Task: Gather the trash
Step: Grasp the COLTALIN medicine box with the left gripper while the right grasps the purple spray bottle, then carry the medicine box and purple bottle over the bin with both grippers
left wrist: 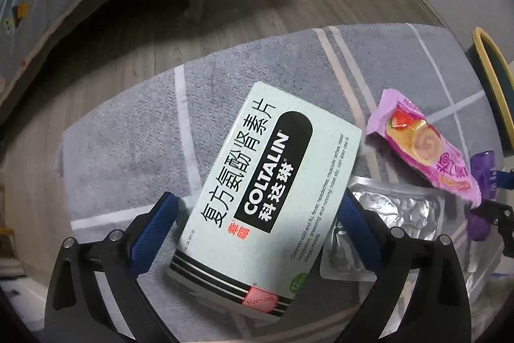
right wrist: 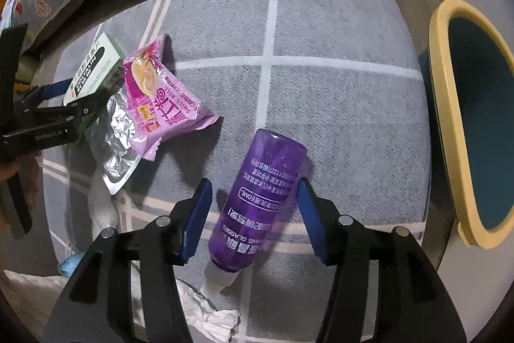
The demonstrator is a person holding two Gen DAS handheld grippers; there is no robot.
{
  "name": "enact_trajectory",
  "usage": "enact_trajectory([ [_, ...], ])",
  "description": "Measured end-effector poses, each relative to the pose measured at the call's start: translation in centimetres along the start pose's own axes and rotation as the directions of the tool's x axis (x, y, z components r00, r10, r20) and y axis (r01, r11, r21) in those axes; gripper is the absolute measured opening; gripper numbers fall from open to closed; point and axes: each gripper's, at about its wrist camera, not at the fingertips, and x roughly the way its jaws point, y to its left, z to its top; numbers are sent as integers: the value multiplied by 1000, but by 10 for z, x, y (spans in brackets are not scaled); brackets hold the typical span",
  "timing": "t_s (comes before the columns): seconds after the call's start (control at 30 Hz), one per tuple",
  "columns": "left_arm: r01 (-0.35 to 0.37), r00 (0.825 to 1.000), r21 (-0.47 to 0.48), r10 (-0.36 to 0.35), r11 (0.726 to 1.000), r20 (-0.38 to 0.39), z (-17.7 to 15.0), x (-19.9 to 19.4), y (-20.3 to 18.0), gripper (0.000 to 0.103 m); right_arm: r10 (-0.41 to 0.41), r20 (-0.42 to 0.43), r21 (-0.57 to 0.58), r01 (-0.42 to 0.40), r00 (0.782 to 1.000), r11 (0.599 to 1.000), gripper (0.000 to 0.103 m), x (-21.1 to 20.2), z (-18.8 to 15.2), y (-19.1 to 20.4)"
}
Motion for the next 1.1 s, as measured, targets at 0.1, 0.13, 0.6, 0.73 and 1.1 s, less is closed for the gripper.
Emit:
enact_trajectory([
  [0.1,15,1000,18,-16,1000,3,0,-1,-5,92,-21,16,-7,21,1000,1000,42,0,2,3],
  [0.13,27,1000,17,-27,999,7,1,-3,-8,85,-21,18,-8,21,1000,1000,40,1,4,6],
  [0.6,43,988,-1,-42,999,149,18,-53,-19,78,5,124,8,-6,992,1000,35,-37,18,1],
  [0.73,54,976,3,-54,999,209,23,-76,-30,78,-8,172,17,5,985,1000,34,-51,17,-6],
  [1.1,50,932,115,-88,992,351,39,-131,-80,78,-43,343,66,21,938,998,32,-112,36,-33],
])
